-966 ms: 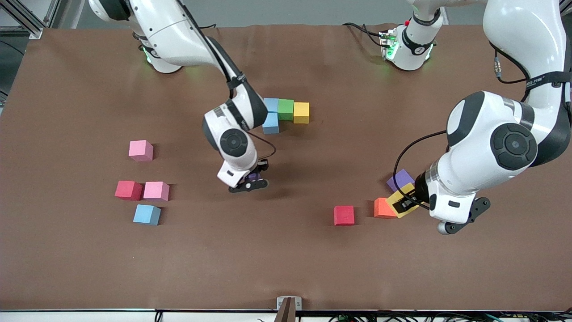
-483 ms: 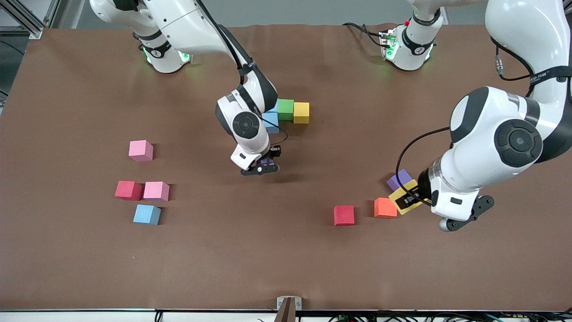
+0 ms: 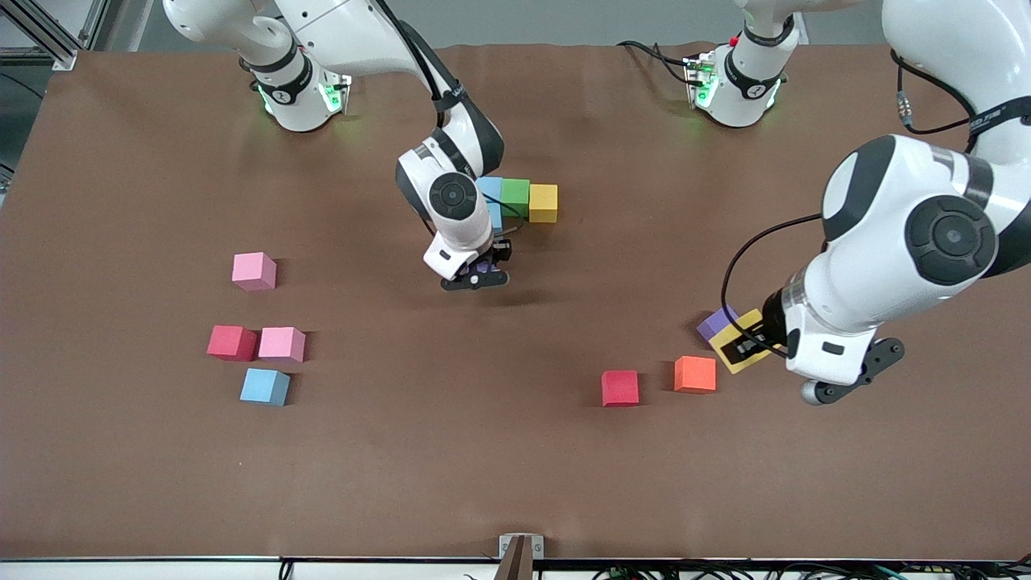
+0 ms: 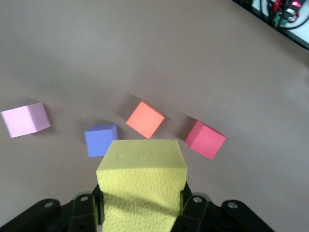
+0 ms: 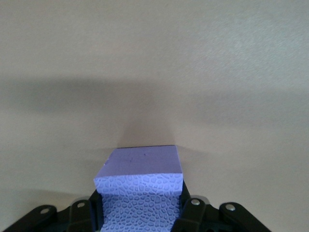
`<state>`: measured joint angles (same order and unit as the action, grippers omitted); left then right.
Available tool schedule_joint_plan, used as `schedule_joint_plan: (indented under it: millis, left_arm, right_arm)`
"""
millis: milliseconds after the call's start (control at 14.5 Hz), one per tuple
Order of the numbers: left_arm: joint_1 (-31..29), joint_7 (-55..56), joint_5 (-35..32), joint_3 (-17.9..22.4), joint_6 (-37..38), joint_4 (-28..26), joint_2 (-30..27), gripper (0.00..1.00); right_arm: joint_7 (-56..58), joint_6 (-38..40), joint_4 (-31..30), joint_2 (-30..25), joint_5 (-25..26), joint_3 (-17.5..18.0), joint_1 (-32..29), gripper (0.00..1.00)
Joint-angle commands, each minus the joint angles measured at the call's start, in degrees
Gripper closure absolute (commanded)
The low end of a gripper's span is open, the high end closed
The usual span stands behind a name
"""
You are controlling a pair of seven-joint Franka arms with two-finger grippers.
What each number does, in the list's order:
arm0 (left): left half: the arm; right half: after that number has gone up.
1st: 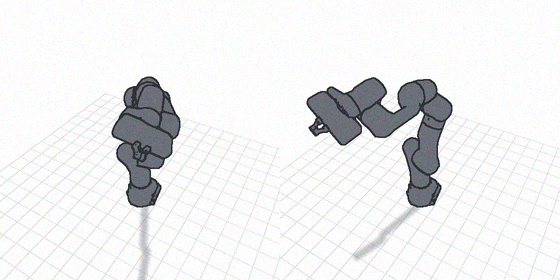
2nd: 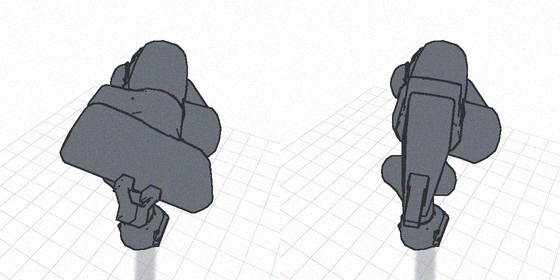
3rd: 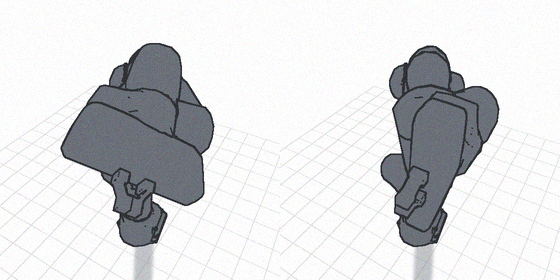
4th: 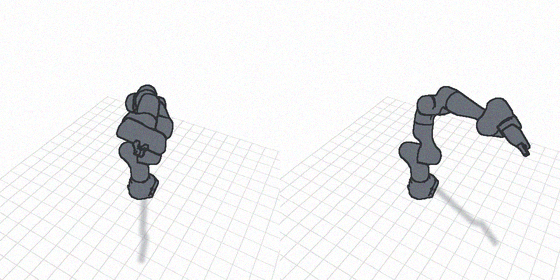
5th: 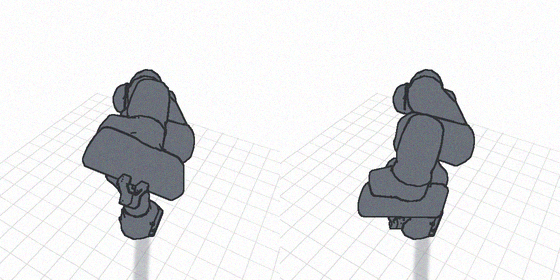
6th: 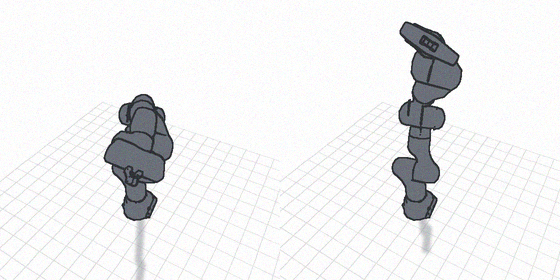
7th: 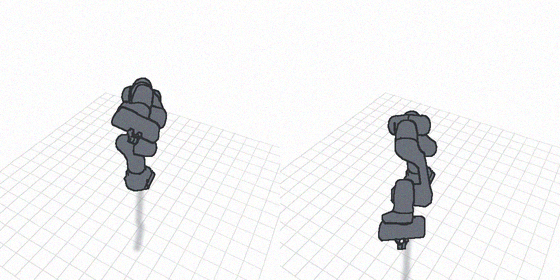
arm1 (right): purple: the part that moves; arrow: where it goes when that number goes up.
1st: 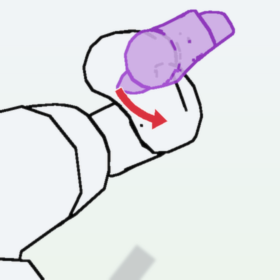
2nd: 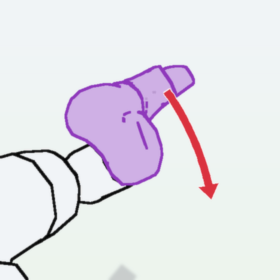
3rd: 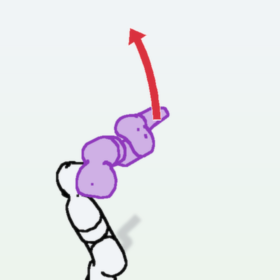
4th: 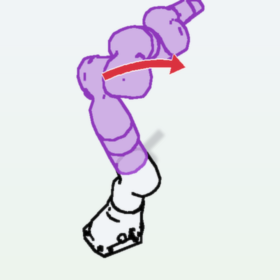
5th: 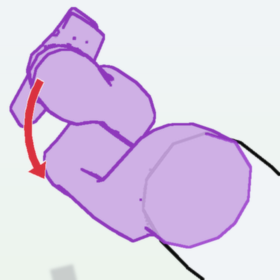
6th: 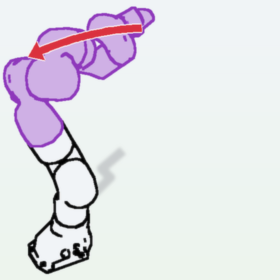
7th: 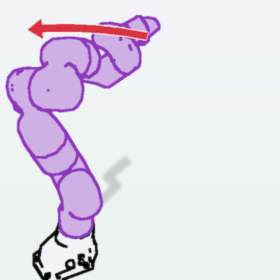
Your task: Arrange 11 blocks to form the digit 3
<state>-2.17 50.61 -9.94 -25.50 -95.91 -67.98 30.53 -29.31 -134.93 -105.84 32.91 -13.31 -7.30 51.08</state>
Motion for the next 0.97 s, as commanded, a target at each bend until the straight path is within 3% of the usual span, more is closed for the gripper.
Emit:
schedule_joint_plan:
  millis: [0, 897]
  left_arm:
    - [-1.1, -1.0, 0.3, 0.1, 2.0, -1.6, -2.0, 0.62]
    - [-0.6, -1.3, 0.3, 0.0, 2.1, -1.8, -1.9, 0.62]
  right_arm:
    - [-0.8, -3.3, -3.5, -2.0, -1.0, -0.4, 0.9, 0.73]
    - [-4.2, -5.0, -6.3, -2.1, -0.9, -0.5, 4.5, 0.72]
